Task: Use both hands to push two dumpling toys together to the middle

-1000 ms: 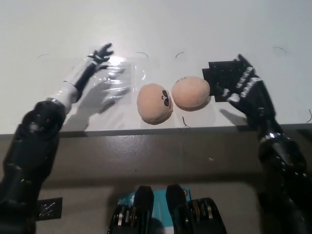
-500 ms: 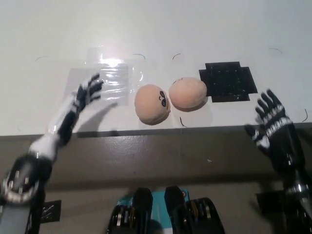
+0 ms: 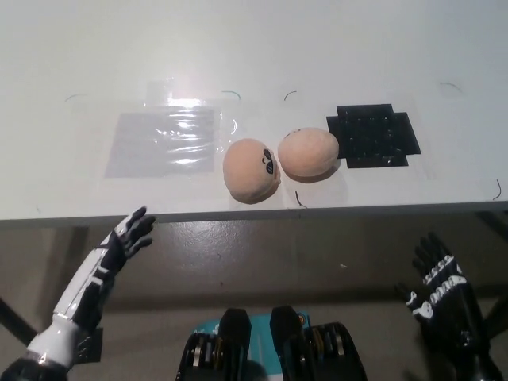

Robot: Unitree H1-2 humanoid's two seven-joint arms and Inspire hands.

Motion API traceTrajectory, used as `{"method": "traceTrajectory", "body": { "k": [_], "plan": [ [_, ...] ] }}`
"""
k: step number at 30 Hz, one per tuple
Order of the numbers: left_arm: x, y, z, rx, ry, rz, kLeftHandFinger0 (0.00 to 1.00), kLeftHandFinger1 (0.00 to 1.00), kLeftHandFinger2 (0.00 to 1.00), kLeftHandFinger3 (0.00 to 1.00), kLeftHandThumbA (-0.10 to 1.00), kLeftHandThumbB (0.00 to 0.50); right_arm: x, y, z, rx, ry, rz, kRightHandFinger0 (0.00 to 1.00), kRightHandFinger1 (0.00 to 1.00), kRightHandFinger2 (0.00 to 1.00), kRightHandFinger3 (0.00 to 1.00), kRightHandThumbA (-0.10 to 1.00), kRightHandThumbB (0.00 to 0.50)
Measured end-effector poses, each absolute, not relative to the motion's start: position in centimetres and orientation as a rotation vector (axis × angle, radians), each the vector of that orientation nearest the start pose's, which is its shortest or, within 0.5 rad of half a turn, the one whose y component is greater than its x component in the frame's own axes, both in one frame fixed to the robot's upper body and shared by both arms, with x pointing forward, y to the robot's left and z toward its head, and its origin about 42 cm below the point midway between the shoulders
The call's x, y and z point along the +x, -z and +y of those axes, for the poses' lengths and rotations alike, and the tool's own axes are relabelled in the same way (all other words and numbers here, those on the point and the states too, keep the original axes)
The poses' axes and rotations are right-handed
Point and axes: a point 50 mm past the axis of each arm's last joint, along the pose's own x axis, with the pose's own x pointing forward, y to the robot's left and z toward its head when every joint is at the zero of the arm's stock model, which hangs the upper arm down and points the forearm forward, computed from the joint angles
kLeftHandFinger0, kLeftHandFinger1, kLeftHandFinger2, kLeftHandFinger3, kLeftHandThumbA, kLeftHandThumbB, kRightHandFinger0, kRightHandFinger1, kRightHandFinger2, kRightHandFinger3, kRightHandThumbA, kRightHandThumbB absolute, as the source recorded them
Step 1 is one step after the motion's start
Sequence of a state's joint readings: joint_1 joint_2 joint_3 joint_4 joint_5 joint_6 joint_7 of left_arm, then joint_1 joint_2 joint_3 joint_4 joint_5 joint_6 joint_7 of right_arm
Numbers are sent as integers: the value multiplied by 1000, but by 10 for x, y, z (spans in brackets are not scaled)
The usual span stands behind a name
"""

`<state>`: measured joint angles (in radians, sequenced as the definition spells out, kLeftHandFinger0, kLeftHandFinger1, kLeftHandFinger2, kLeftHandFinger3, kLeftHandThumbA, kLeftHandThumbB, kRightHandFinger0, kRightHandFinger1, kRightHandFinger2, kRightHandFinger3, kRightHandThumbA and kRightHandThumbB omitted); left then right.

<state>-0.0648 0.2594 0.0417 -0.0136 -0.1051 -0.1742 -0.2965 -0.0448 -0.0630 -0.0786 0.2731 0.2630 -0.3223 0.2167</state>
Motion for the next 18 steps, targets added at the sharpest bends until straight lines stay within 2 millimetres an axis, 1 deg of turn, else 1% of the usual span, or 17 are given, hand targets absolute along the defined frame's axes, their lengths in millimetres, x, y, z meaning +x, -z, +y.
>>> {"method": "traceTrajectory", "body": {
  "k": [1, 2, 3, 4, 6, 7, 8, 11, 12, 13, 14, 15, 16, 18],
  "plan": [
    [301, -132, 290, 189, 270, -203, 1000, 1000, 1000, 1000, 1000, 265, 288, -52, -248, 185, -72, -106, 1000, 1000, 1000, 1000, 1000, 332],
    [300, -124, 293, 186, 262, -174, 1000, 1000, 1000, 1000, 1000, 260, 286, -44, -249, 191, -67, -84, 1000, 1000, 1000, 1000, 1000, 338],
    [299, -117, 296, 183, 256, -154, 1000, 1000, 1000, 1000, 1000, 227, 285, -40, -249, 194, -64, -70, 1000, 1000, 1000, 1000, 1000, 330],
    [298, -109, 299, 180, 249, -127, 1000, 1000, 1000, 1000, 1000, 211, 283, -33, -250, 198, -59, -50, 1000, 1000, 1000, 1000, 1000, 313],
    [296, -98, 302, 177, 241, -99, 1000, 1000, 1000, 1000, 1000, 192, 280, -25, -251, 202, -52, -25, 1000, 1000, 1000, 1000, 1000, 298],
    [293, -87, 305, 174, 235, -70, 1000, 1000, 1000, 1000, 1000, 182, 277, -16, -252, 207, -45, 1, 1000, 1000, 1000, 1000, 1000, 306],
    [290, -80, 307, 172, 230, -50, 1000, 1000, 1000, 1000, 1000, 178, 273, -11, -253, 210, -39, 17, 1000, 1000, 1000, 1000, 1000, 326],
    [279, -58, 313, 177, 217, 12, 1000, 1000, 1000, 1000, 1000, 183, 263, 5, -256, 215, -19, 62, 1000, 1000, 1000, 1000, 1000, 347],
    [276, -53, 314, 182, 213, 28, 1000, 1000, 1000, 1000, 1000, 198, 261, 8, -256, 217, -15, 75, 1000, 1000, 1000, 1000, 1000, 338],
    [274, -50, 315, 186, 211, 37, 1000, 1000, 1000, 1000, 1000, 199, 260, 10, -257, 217, -12, 80, 1000, 1000, 1000, 1000, 1000, 328],
    [272, -45, 317, 192, 208, 47, 1000, 1000, 1000, 1000, 1000, 178, 260, 12, -257, 218, -10, 85, 1000, 1000, 1000, 1000, 1000, 332],
    [271, -43, 318, 197, 205, 51, 1000, 1000, 1000, 1000, 1000, 170, 260, 12, -257, 218, -9, 88, 1000, 1000, 1000, 1000, 1000, 333],
    [269, -42, 319, 205, 201, 52, 1000, 1000, 1000, 1000, 1000, 163, 259, 13, -257, 218, -9, 89, 1000, 1000, 1000, 1000, 1000, 348],
    [265, -40, 320, 222, 196, 44, 1000, 1000, 1000, 1000, 1000, 162, 259, 13, -256, 218, -10, 90, 1000, 1000, 1000, 1000, 1000, 333]
  ]
}}
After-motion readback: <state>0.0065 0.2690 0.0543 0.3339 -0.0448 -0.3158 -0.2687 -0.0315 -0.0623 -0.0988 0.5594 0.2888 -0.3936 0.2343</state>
